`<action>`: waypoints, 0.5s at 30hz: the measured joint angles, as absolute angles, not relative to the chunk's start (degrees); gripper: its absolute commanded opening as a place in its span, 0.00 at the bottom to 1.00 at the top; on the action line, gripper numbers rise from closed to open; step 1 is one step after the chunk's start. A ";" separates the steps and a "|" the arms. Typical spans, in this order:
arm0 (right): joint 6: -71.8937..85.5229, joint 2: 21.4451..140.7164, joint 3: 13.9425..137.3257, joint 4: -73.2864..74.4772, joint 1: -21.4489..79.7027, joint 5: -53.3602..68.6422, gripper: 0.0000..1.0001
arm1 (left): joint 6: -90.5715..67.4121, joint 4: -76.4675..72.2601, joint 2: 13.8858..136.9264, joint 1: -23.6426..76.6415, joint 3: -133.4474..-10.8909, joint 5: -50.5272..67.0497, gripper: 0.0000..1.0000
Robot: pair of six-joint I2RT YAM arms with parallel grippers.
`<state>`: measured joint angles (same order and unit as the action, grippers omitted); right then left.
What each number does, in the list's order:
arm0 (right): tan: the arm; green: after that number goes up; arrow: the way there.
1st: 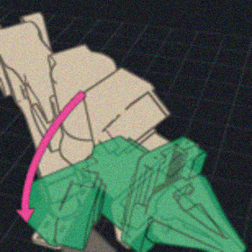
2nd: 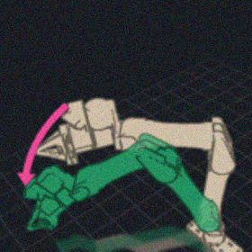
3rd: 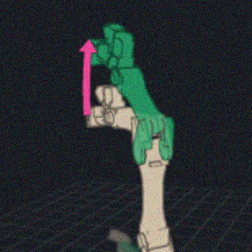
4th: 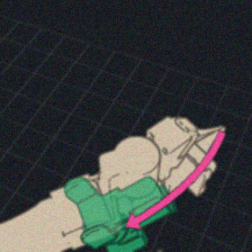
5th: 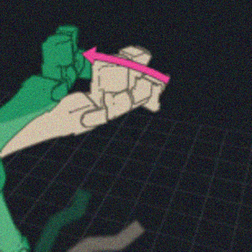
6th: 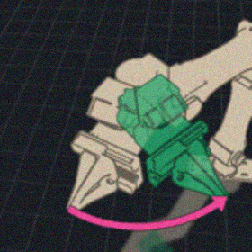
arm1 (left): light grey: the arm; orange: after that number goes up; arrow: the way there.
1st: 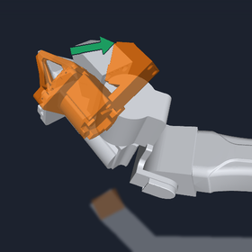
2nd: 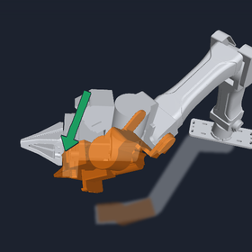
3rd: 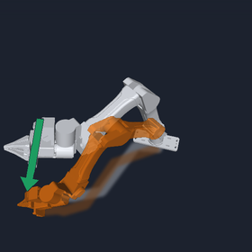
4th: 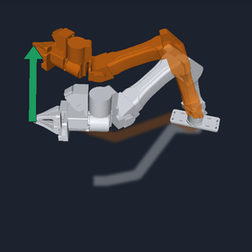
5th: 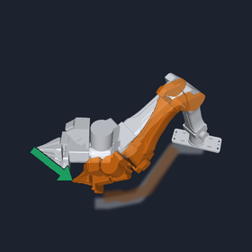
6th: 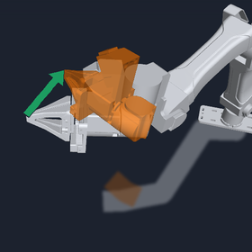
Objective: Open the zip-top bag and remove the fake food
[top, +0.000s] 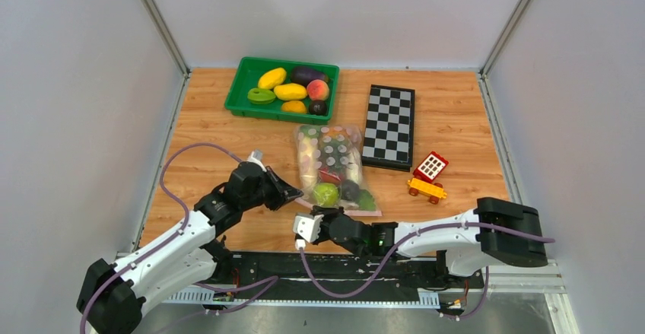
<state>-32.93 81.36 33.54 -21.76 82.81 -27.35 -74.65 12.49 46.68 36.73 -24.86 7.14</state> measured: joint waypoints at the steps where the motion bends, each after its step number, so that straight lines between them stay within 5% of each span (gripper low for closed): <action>1: -32.58 80.55 33.32 -20.84 82.81 -27.38 0.01 | -74.48 12.80 46.68 36.73 -25.28 6.98 0.00; 15: -26.85 73.69 32.62 -6.98 82.81 -29.15 0.00 | -68.93 18.31 47.44 32.56 -30.50 5.50 0.00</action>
<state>-26.85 73.69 32.62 -6.98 82.81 -29.15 -68.93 18.31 47.44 32.56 -30.50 5.50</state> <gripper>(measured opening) 0.105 0.006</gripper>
